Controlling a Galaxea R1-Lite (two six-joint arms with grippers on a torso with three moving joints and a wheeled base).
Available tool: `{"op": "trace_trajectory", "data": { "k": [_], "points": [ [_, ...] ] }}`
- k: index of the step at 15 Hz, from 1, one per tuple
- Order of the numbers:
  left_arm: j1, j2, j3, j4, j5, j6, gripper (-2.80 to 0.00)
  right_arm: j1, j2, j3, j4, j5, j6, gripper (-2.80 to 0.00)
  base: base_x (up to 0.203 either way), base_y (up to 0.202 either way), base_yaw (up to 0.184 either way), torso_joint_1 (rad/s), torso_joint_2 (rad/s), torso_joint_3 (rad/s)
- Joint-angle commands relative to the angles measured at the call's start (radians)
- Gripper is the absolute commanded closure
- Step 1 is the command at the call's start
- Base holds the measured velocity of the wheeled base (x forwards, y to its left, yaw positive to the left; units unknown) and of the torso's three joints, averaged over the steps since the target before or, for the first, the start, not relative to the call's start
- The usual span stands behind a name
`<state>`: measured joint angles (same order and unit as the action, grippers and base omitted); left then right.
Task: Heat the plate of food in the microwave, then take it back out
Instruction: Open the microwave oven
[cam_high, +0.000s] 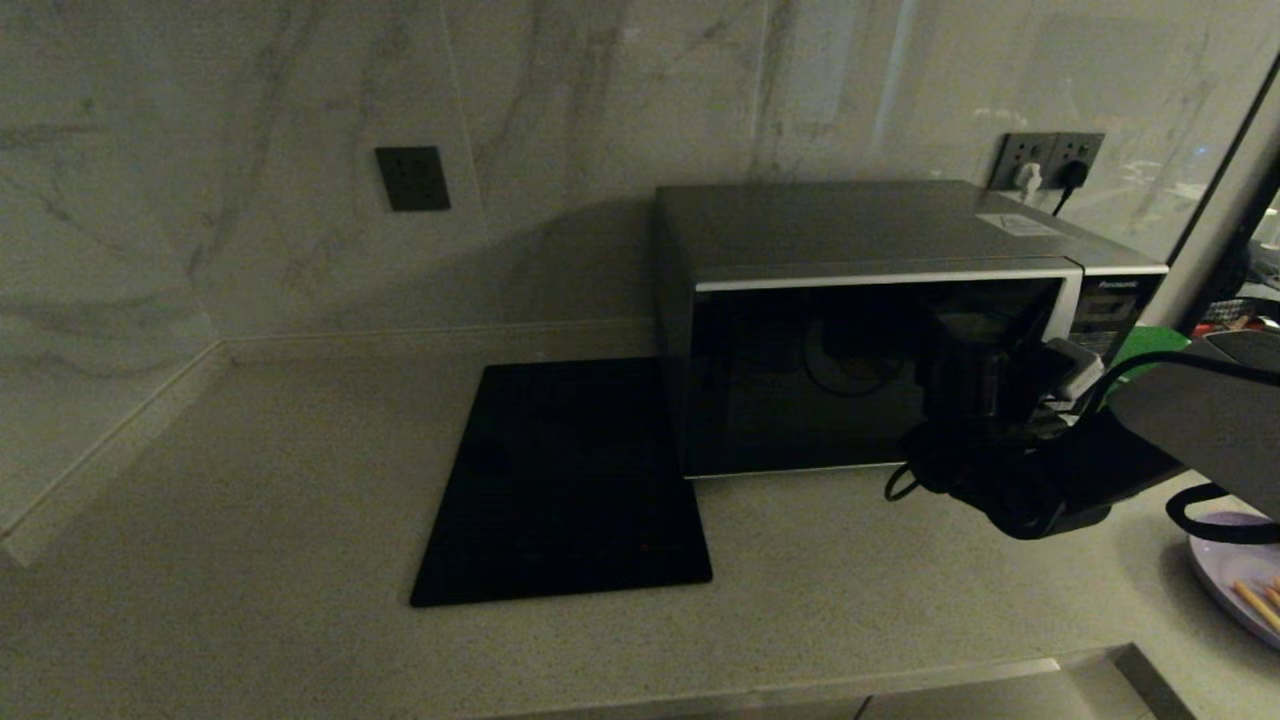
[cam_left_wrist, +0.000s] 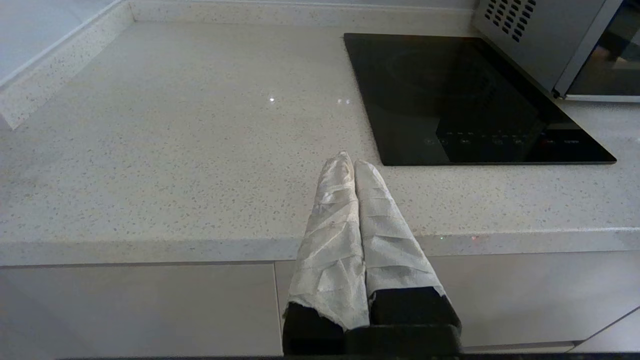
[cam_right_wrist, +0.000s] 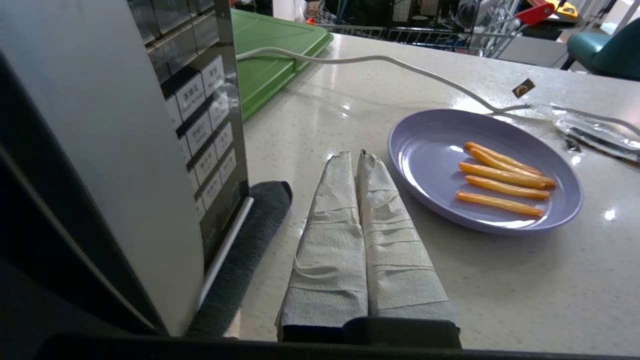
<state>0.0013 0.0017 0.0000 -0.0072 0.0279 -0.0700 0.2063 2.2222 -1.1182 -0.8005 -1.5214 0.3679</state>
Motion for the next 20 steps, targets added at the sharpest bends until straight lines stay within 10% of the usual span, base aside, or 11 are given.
{"op": "trace_trajectory", "data": {
  "k": [1,10,20],
  "points": [
    [0.0,0.0,0.0,0.0,0.0,-0.001,0.0,0.004,-0.018,0.023,-0.005,-0.009,0.002,0.0,0.0,0.0,0.0,0.0,0.0,0.0],
    [0.0,0.0,0.0,0.0,0.0,-0.001,0.0,0.044,-0.135,0.164,-0.003,-0.009,0.0,0.0,0.0,0.0,0.0,0.0,0.0,0.0],
    [0.0,0.0,0.0,0.0,0.001,-0.001,0.0,0.347,-0.698,0.598,0.036,-0.009,-0.136,0.0,0.0,0.0,0.0,0.0,0.0,0.0]
  ]
}}
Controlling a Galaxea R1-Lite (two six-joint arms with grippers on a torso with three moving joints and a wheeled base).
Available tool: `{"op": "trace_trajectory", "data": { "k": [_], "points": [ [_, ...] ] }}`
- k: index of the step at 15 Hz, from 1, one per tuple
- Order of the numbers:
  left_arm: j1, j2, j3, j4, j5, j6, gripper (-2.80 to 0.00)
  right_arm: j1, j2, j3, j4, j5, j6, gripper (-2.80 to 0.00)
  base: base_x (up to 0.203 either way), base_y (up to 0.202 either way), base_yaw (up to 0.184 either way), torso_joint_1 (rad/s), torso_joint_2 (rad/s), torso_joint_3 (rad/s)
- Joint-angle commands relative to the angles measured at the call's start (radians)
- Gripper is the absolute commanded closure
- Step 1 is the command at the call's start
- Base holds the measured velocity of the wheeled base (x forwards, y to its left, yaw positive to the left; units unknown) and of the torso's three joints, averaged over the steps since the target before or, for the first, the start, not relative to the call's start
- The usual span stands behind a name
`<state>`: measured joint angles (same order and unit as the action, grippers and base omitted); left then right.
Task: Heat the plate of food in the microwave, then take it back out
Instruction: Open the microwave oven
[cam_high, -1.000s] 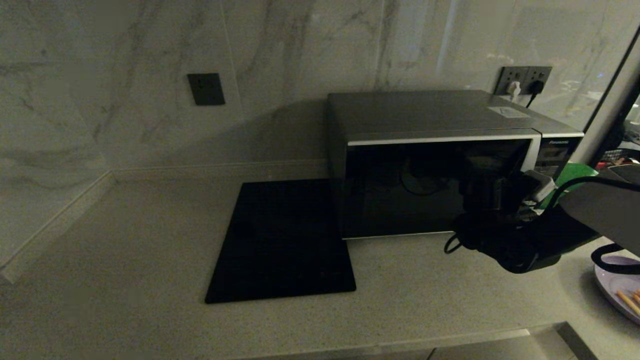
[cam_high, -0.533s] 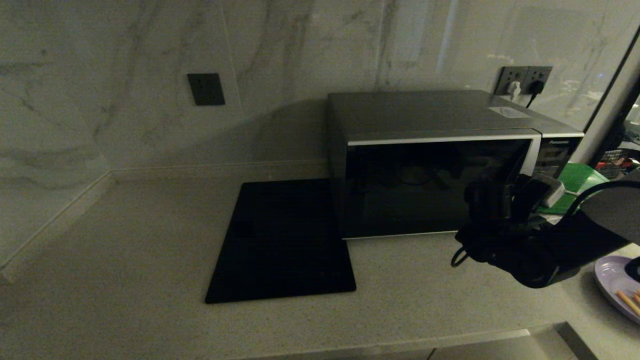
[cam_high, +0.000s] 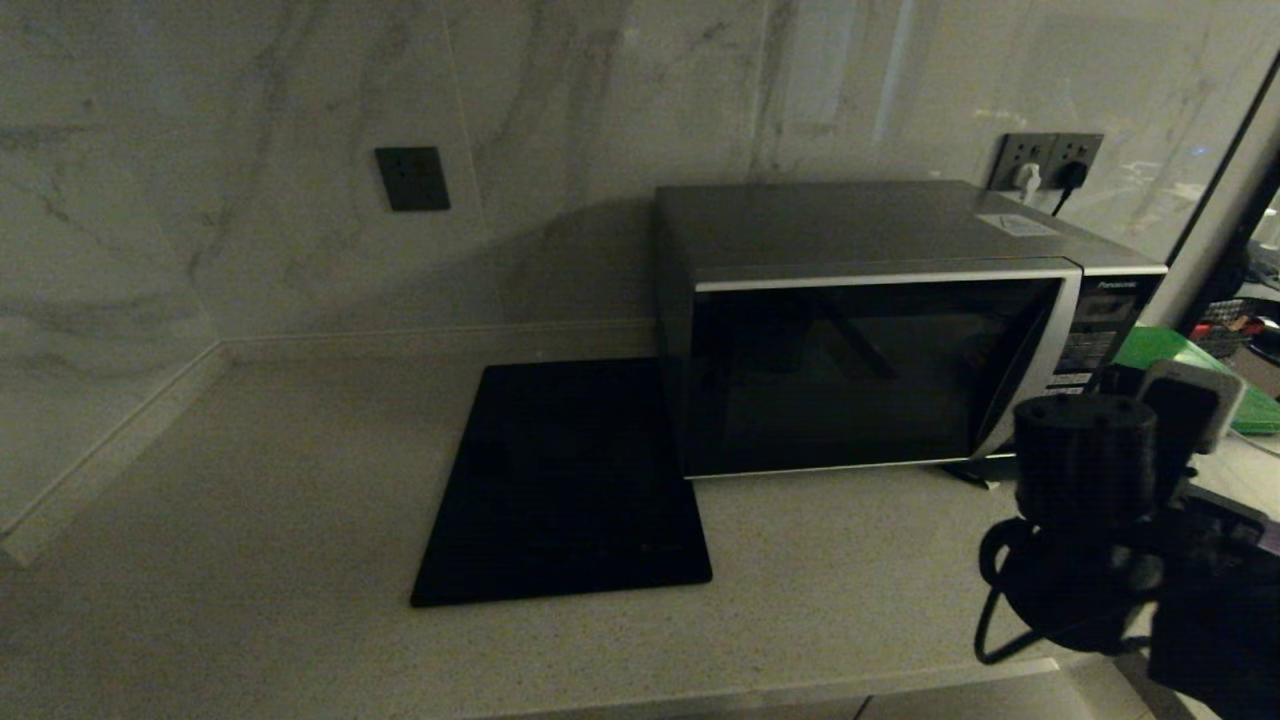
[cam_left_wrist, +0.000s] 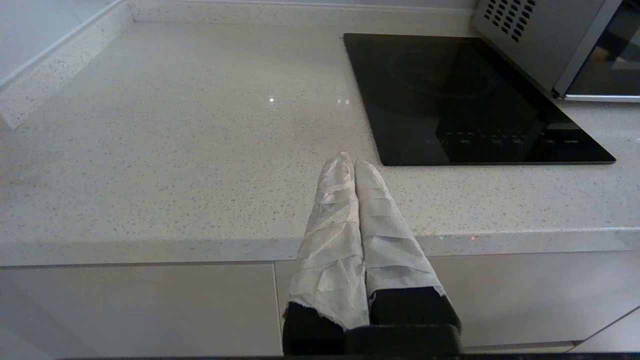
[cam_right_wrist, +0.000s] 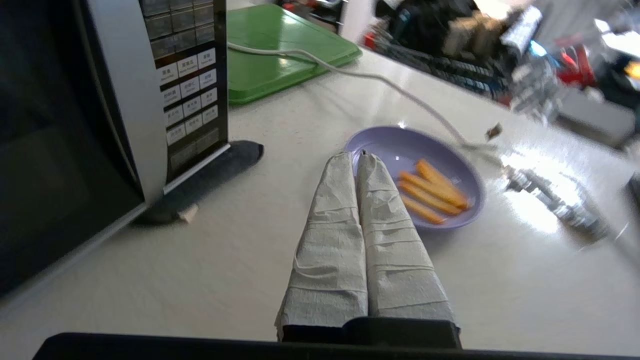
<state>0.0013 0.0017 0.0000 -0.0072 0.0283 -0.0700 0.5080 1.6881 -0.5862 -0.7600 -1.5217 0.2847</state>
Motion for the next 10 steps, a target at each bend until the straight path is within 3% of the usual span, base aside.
{"op": "trace_trajectory", "data": {
  "k": [1,4,6,7,8,10],
  "points": [
    [0.0,0.0,0.0,0.0,-0.001,-0.001,0.0,0.063,-0.227,0.112,-0.004,-0.008,-0.127,0.0,0.0,0.0,0.0,0.0,0.0,0.0],
    [0.0,0.0,0.0,0.0,0.001,-0.001,0.0,0.131,-0.403,0.268,-0.005,0.026,-0.344,0.0,0.0,0.0,0.0,0.0,0.0,0.0],
    [0.0,0.0,0.0,0.0,-0.001,-0.001,0.0,0.13,-0.471,0.322,-0.006,0.259,-0.425,0.0,0.0,0.0,0.0,0.0,0.0,0.0],
    [0.0,0.0,0.0,0.0,-0.001,-0.001,0.0,0.092,-0.487,0.328,-0.007,0.34,-0.454,0.0,0.0,0.0,0.0,0.0,0.0,0.0],
    [0.0,0.0,0.0,0.0,-0.001,-0.001,0.0,0.013,-0.508,0.33,-0.008,0.446,-0.49,0.0,0.0,0.0,0.0,0.0,0.0,0.0],
    [0.0,0.0,0.0,0.0,0.001,-0.001,0.0,-0.142,-0.555,0.325,-0.019,0.783,-0.568,0.0,0.0,0.0,0.0,0.0,0.0,0.0]
  ]
}}
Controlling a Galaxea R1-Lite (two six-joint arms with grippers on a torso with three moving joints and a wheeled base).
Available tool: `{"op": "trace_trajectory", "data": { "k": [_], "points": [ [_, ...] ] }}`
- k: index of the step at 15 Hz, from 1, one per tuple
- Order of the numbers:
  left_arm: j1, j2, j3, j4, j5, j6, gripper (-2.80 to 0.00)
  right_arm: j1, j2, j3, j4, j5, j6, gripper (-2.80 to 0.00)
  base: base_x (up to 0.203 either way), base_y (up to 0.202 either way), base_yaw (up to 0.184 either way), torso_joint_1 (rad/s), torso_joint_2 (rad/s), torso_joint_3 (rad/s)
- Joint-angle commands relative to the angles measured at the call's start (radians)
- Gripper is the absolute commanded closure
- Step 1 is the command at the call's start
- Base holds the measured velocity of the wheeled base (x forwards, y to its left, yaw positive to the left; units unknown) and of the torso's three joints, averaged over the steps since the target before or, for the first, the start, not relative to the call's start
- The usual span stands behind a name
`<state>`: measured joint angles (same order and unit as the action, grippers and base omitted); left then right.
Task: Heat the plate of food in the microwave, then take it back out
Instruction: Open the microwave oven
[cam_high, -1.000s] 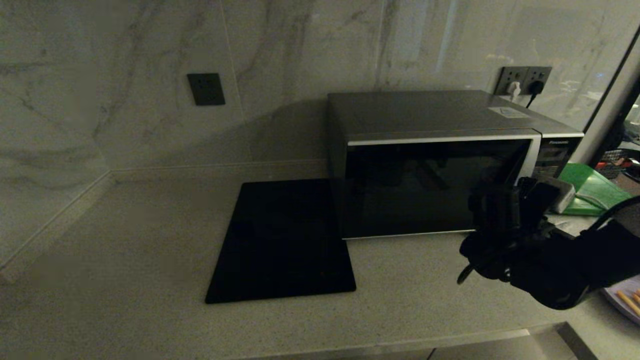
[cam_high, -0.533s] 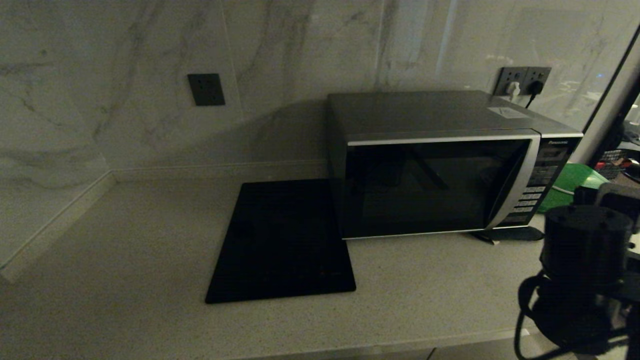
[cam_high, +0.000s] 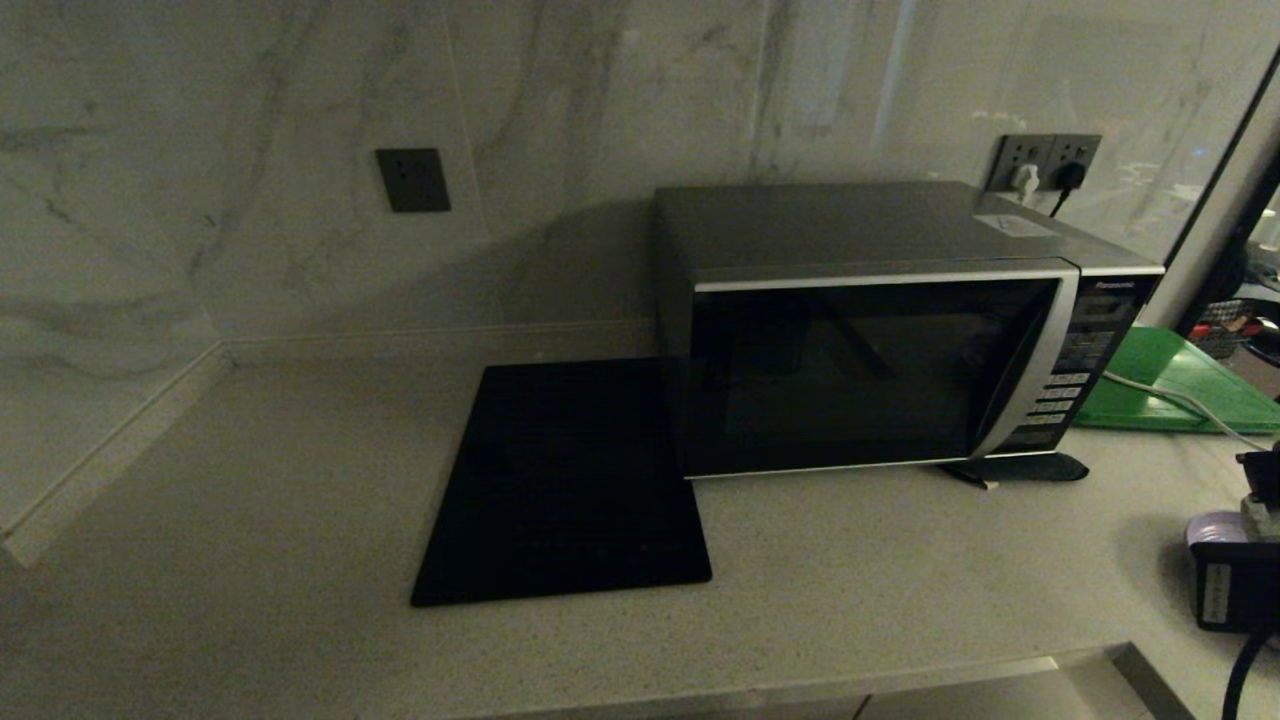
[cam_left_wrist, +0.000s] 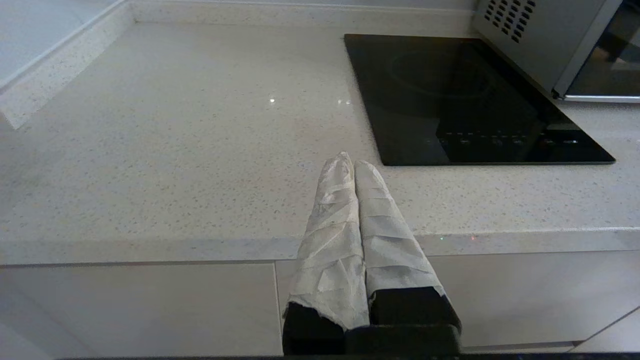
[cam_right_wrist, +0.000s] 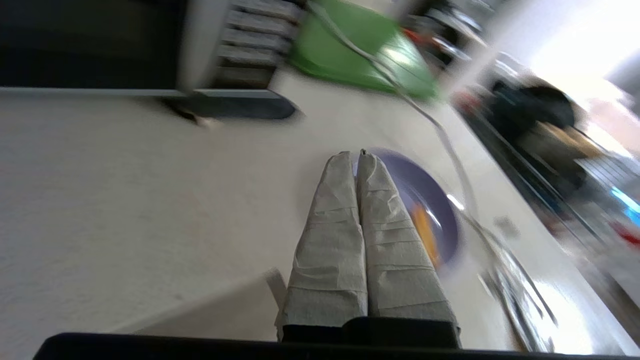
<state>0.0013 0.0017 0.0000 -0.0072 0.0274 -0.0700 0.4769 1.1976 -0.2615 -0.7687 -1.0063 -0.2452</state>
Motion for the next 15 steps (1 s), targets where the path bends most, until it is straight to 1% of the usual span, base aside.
{"op": "trace_trajectory", "data": {
  "k": [1,2,3,4,5,6,7,8,10,12,13,14,15],
  "points": [
    [0.0,0.0,0.0,0.0,0.0,-0.001,0.0,-0.217,-0.11,0.0,-0.014,0.397,-0.081,0.0,0.0,0.0,0.0,0.0,0.0,0.0],
    [0.0,0.0,0.0,0.0,0.0,-0.001,0.0,-0.321,-0.164,-0.002,-0.012,0.545,-0.117,0.0,0.0,0.0,0.0,0.0,0.0,0.0],
    [0.0,0.0,0.0,0.0,0.0,-0.001,0.0,-0.413,-0.215,-0.006,0.003,0.732,-0.139,0.0,0.0,0.0,0.0,0.0,0.0,0.0],
    [0.0,0.0,0.0,0.0,0.0,-0.001,0.0,-0.5,-0.266,-0.017,0.036,0.87,-0.141,0.0,0.0,0.0,0.0,0.0,0.0,0.0],
    [0.0,0.0,0.0,0.0,0.001,-0.001,0.0,-0.561,-0.311,-0.037,0.068,0.938,-0.116,0.0,0.0,0.0,0.0,0.0,0.0,0.0],
    [0.0,0.0,0.0,0.0,0.0,-0.001,0.0,-0.587,-0.328,-0.075,0.088,0.963,-0.087,0.0,0.0,0.0,0.0,0.0,0.0,0.0],
    [0.0,0.0,0.0,0.0,0.0,-0.001,0.0,-0.603,-0.327,-0.147,0.127,0.968,-0.065,0.0,0.0,0.0,0.0,0.0,0.0,0.0],
    [0.0,0.0,0.0,0.0,0.0,-0.001,0.0,-0.608,-0.327,-0.213,0.181,0.952,-0.056,0.0,0.0,0.0,0.0,0.0,0.0,0.0],
    [0.0,0.0,0.0,0.0,0.0,-0.001,0.0,-0.612,-0.326,-0.38,0.327,0.849,-0.045,0.0,0.0,0.0,0.0,0.0,0.0,0.0],
    [0.0,0.0,0.0,0.0,0.0,-0.001,0.0,-0.614,-0.333,-0.529,0.525,0.712,0.004,0.0,0.0,0.0,0.0,0.0,0.0,0.0],
    [0.0,0.0,0.0,0.0,0.0,-0.001,0.0,-0.615,-0.35,-0.572,0.591,0.629,0.025,0.0,0.0,0.0,0.0,0.0,0.0,0.0],
    [0.0,0.0,0.0,0.0,0.0,-0.001,0.0,-0.615,-0.383,-0.589,0.639,0.575,0.03,0.0,0.0,0.0,0.0,0.0,0.0,0.0],
    [0.0,0.0,0.0,0.0,0.0,-0.001,0.0,-0.615,-0.422,-0.594,0.69,0.532,0.008,0.0,0.0,0.0,0.0,0.0,0.0,0.0]
  ]
}}
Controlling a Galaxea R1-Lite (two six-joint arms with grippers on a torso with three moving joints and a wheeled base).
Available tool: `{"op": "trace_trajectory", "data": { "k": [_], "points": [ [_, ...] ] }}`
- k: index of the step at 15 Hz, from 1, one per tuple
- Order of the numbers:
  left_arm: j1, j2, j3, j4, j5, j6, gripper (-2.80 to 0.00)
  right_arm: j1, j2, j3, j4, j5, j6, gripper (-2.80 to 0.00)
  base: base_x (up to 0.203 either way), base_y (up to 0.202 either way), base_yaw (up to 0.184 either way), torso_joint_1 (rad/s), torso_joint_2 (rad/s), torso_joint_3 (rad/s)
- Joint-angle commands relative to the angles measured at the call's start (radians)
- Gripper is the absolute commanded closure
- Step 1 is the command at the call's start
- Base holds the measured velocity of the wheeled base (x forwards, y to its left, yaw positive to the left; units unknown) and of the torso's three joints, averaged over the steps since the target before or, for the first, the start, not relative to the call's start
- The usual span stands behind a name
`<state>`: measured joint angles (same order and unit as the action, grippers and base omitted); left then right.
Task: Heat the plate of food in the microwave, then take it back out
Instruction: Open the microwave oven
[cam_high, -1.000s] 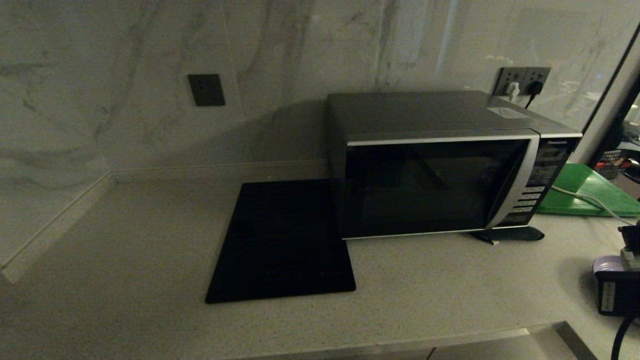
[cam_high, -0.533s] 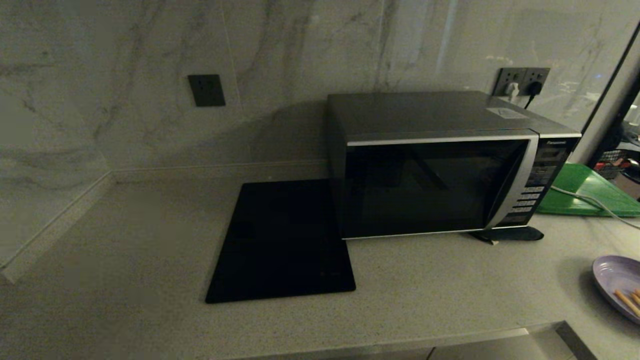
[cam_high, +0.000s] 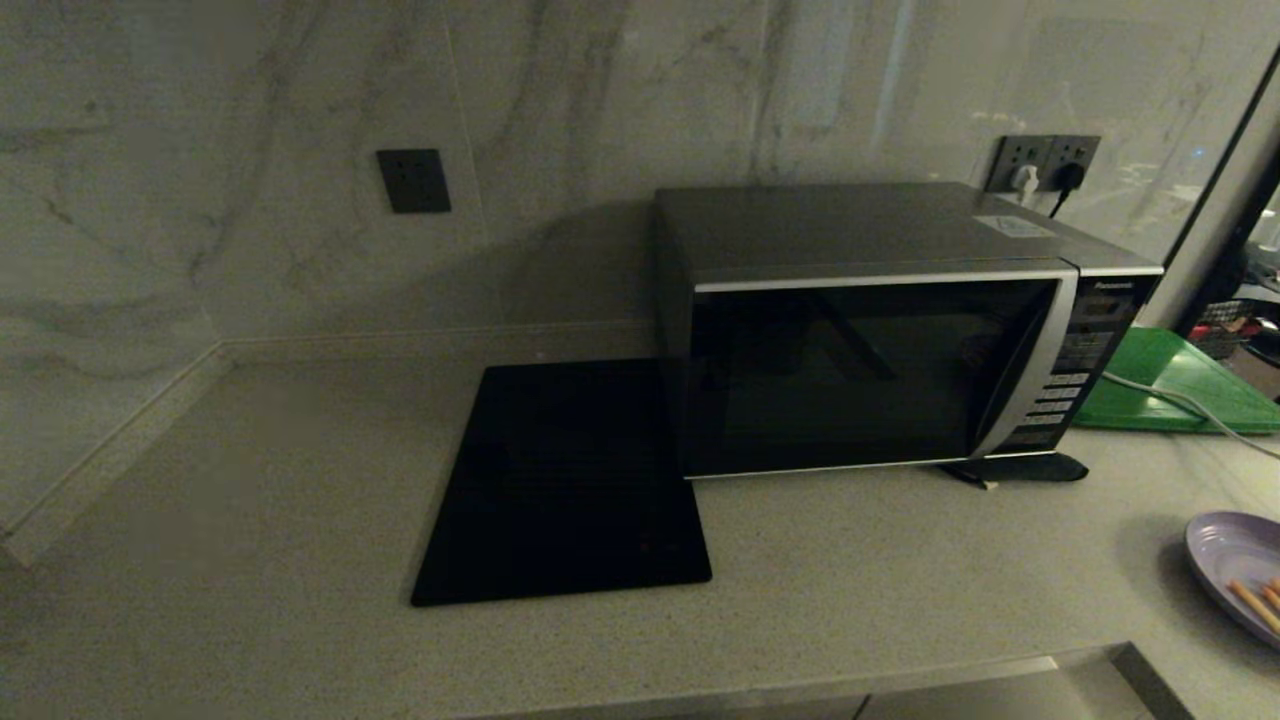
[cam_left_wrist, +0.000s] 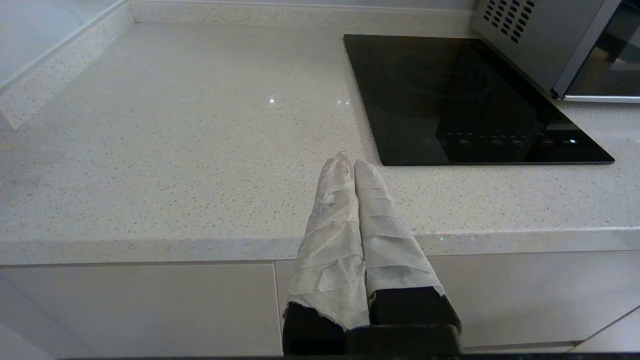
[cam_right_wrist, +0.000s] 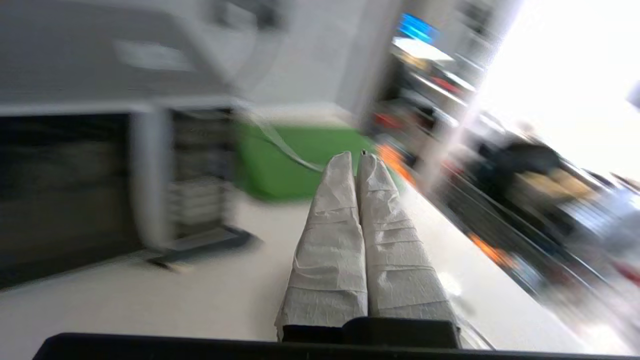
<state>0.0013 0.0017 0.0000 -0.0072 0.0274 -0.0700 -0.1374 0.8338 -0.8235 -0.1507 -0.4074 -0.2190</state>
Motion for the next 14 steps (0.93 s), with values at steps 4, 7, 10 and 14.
{"op": "trace_trajectory", "data": {
  "k": [4,7,10,14],
  "points": [
    [0.0,0.0,0.0,0.0,0.002,-0.001,0.0,-0.001,-0.11,-0.066,0.226,-0.162,-0.102,0.0,0.0,0.0,0.0,0.0,0.0,0.0],
    [0.0,0.0,0.0,0.0,0.002,-0.001,0.0,-0.001,-0.099,-0.086,0.227,-0.166,-0.111,0.0,0.0,0.0,0.0,0.0,0.0,0.0],
    [0.0,0.0,0.0,0.0,0.0,-0.001,0.0,-0.002,-0.061,-0.109,0.226,-0.187,-0.1,0.0,0.0,0.0,0.0,0.0,0.0,0.0],
    [0.0,0.0,0.0,0.0,0.002,-0.001,0.0,-0.002,0.01,-0.183,0.225,-0.209,-0.101,0.0,0.0,0.0,0.0,0.0,0.0,0.0]
  ]
}}
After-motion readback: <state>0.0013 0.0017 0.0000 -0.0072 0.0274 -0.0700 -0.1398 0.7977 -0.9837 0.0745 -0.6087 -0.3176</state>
